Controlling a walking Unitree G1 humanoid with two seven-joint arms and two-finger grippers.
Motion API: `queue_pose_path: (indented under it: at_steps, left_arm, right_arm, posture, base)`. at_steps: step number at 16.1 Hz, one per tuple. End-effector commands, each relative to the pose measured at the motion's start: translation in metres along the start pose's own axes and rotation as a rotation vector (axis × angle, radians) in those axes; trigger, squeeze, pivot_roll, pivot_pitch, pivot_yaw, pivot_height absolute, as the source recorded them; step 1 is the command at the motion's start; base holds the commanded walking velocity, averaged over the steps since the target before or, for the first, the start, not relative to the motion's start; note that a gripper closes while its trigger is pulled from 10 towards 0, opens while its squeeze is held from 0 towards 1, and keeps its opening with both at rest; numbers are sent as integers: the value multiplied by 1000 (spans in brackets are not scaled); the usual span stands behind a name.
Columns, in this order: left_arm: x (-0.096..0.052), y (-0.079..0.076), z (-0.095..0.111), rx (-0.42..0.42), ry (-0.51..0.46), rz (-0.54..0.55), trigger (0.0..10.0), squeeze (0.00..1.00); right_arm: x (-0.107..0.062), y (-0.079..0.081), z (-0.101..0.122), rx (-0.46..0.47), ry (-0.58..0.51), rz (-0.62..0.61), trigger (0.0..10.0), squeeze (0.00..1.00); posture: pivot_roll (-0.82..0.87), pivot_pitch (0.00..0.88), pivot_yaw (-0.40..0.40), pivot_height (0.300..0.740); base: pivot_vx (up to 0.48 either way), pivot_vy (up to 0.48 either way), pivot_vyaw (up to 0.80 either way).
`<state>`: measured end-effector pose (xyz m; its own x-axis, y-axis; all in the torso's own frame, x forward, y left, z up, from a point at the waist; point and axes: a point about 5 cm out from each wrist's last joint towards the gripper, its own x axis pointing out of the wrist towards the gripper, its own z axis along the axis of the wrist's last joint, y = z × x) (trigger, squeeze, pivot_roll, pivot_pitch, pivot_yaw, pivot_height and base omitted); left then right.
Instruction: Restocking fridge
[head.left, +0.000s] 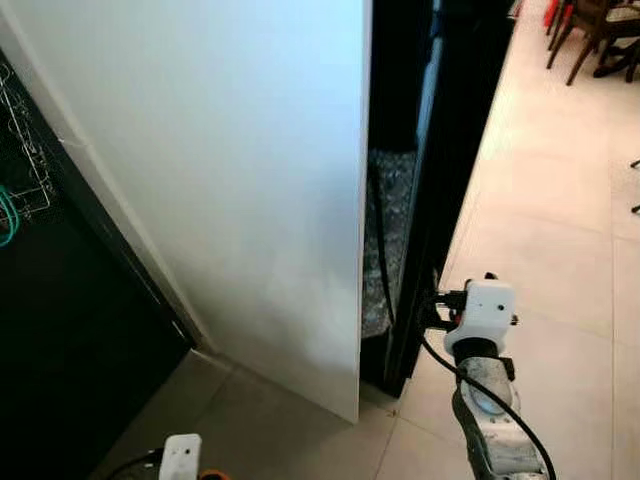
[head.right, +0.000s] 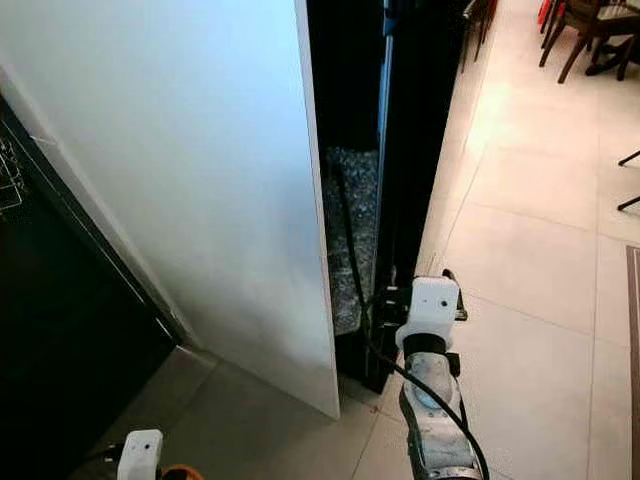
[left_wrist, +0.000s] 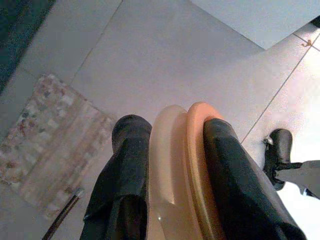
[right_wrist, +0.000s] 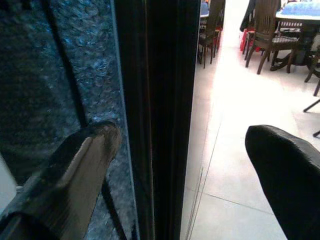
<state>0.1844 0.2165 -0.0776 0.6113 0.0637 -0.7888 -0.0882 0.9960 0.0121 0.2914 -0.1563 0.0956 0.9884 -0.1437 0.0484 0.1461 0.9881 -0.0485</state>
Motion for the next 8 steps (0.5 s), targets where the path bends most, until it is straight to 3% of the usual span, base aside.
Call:
queue_pose_path:
  at_steps: [1,5,8]
  left_arm:
    - [-2,6,-5,-5,30,6,10000,0]
    - [-5,20,-8,-7,31,19,10000,0]
    - [-8,27,-13,-2,37,31,10000,0]
  right_arm:
    - [3,1,6,14,-8,-16,10000,0]
    - [3,1,7,9,-19,-9,10000,0]
    - [2,1,8,10,-27,-27,10000,0]
  posture:
    - [-55,49,69,740]
    - [-56,49,70,740]
    - [-54,50,69,740]
  base:
    - [289,0,0]
    - [283,0,0]
    - [0,0,0]
